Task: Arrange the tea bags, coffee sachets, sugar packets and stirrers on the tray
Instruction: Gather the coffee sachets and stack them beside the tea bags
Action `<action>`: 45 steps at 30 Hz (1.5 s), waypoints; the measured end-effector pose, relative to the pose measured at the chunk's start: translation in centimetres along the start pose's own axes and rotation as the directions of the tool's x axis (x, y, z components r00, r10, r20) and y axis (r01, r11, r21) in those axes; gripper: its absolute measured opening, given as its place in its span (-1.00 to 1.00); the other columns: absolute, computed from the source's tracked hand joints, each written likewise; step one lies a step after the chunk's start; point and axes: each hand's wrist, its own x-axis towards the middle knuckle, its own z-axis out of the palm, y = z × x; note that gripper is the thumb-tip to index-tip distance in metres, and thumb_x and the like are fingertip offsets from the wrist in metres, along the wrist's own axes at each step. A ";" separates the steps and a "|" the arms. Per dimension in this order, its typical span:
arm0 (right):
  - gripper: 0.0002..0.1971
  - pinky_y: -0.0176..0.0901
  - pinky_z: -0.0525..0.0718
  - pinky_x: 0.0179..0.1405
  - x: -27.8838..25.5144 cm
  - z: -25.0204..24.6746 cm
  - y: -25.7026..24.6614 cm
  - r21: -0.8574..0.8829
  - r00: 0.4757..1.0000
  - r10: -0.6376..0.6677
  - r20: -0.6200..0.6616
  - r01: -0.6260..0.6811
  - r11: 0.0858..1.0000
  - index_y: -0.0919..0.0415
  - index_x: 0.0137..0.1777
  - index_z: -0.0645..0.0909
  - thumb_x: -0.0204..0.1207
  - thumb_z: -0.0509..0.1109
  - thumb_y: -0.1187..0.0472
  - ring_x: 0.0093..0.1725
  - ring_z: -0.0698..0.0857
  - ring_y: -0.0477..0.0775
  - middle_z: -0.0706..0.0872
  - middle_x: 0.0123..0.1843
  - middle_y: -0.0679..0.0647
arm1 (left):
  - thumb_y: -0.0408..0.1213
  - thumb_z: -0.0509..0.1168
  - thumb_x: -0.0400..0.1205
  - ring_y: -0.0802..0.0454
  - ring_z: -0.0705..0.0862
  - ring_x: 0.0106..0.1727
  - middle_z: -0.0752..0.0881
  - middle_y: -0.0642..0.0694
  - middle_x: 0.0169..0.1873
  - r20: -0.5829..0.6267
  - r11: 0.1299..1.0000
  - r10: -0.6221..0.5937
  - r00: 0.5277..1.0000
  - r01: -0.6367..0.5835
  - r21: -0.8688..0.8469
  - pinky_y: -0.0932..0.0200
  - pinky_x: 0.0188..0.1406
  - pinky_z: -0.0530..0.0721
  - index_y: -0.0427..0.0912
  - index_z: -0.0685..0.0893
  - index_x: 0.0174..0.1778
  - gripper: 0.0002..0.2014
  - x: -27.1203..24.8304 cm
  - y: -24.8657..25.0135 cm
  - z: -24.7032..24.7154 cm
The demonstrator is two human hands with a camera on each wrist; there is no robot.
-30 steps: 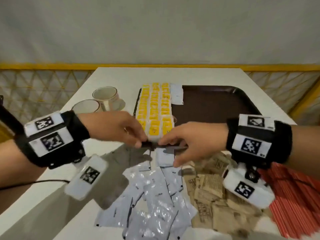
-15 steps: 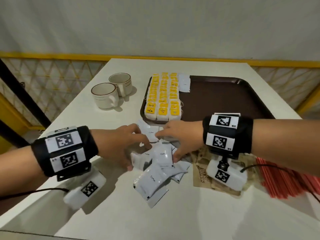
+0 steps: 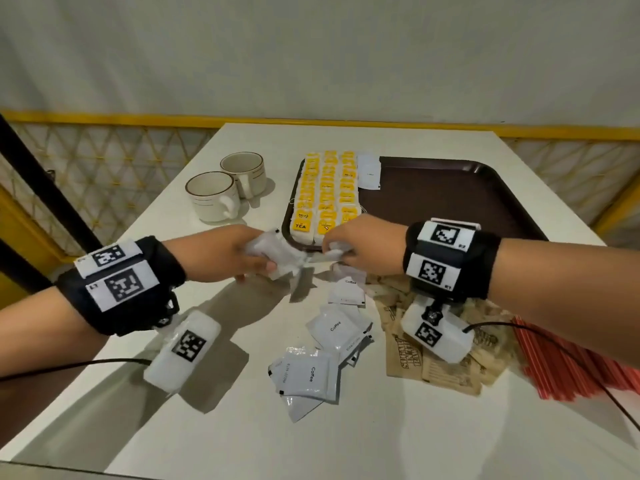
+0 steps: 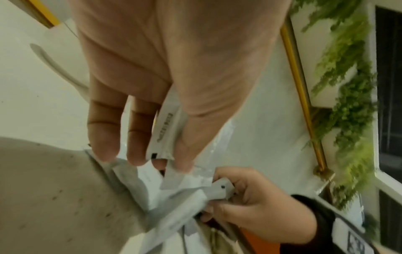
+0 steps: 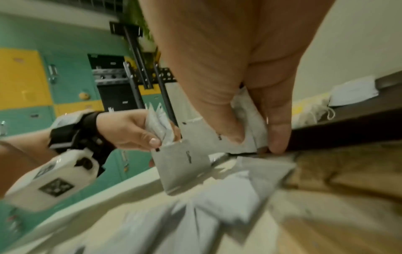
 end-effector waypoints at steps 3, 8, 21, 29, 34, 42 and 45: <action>-0.68 -0.07 0.49 0.11 -1.1 -1.3 0.2 0.073 0.997 -0.001 -0.073 0.007 0.997 0.26 0.35 0.56 0.63 0.21 0.34 0.18 0.62 0.20 0.68 0.26 0.19 | -0.20 0.45 0.54 -0.13 0.71 -0.13 0.74 -0.29 -0.13 -0.019 0.961 -0.050 0.999 0.043 -0.274 0.06 -0.14 0.77 -0.31 0.69 0.00 -0.74 -0.8 -0.5 -1.0; -0.81 -0.02 0.47 -0.08 -3.2 -1.6 -0.7 0.114 1.000 -0.006 -0.003 0.006 0.994 0.41 0.08 0.60 0.64 0.20 0.31 -0.08 0.61 0.14 0.68 -0.04 0.20 | 0.09 0.50 0.26 0.02 0.70 -0.07 0.75 -0.23 -0.10 0.156 0.915 0.083 0.984 -0.013 -0.403 0.23 -0.04 0.70 -0.22 0.73 0.02 -0.47 -2.1 0.1 -0.6; -0.77 -0.16 0.54 -0.16 -4.7 -0.9 0.4 0.101 0.982 0.179 0.062 -0.184 0.978 0.27 -0.04 0.66 0.62 0.15 0.34 -0.13 0.64 0.06 0.70 -0.13 0.07 | -0.09 0.36 0.60 0.03 0.47 0.29 0.44 -0.03 0.39 0.357 0.854 0.189 0.915 -0.333 0.400 0.15 0.32 0.41 -0.22 0.73 0.08 -0.72 1.6 4.8 6.0; -0.80 -0.09 0.41 -0.32 -7.1 -1.5 2.2 0.351 0.958 0.275 -0.078 -0.232 0.907 0.40 -0.13 0.61 0.62 0.25 0.28 -0.32 0.51 0.12 0.58 -0.30 0.14 | -0.08 0.45 0.49 -0.06 0.64 -0.14 0.68 -0.17 -0.14 0.248 0.954 0.067 0.966 -0.135 0.267 0.00 -0.09 0.60 -0.27 0.64 -0.06 -0.68 2.5 5.0 5.7; -0.79 0.03 0.77 0.07 -8.5 -1.2 2.6 0.917 0.938 0.340 -0.060 -0.083 0.390 0.31 0.17 0.67 0.60 0.30 0.38 0.11 0.76 0.25 0.77 0.13 0.30 | -0.12 0.46 0.52 0.25 0.64 -0.39 0.75 0.02 -0.40 0.120 0.987 0.033 0.992 -0.013 -0.163 0.41 -0.31 0.49 -0.12 0.74 -0.25 -0.85 2.5 5.1 2.2; -0.68 0.07 0.73 0.05 -7.8 1.4 2.4 0.999 0.963 0.271 -0.010 -0.002 0.044 0.38 0.29 0.58 0.55 0.31 0.33 0.06 0.75 0.20 0.75 0.18 0.30 | -0.37 0.37 0.58 0.10 0.73 -0.07 0.78 -0.04 -0.05 0.188 0.837 0.069 0.980 0.046 -0.546 0.22 -0.08 0.71 -0.16 0.71 0.10 -0.82 5.2 7.8 3.9; -0.71 0.01 0.79 0.02 -8.0 2.2 2.8 0.995 0.943 0.330 -0.031 0.060 -0.078 0.39 0.30 0.58 0.60 0.25 0.38 0.08 0.77 0.20 0.74 0.18 0.33 | -0.22 0.42 0.53 0.02 0.74 0.02 0.78 -0.12 0.05 0.177 0.809 0.057 0.983 0.058 -0.585 0.12 -0.04 0.72 -0.13 0.69 0.20 -0.69 5.6 8.6 4.6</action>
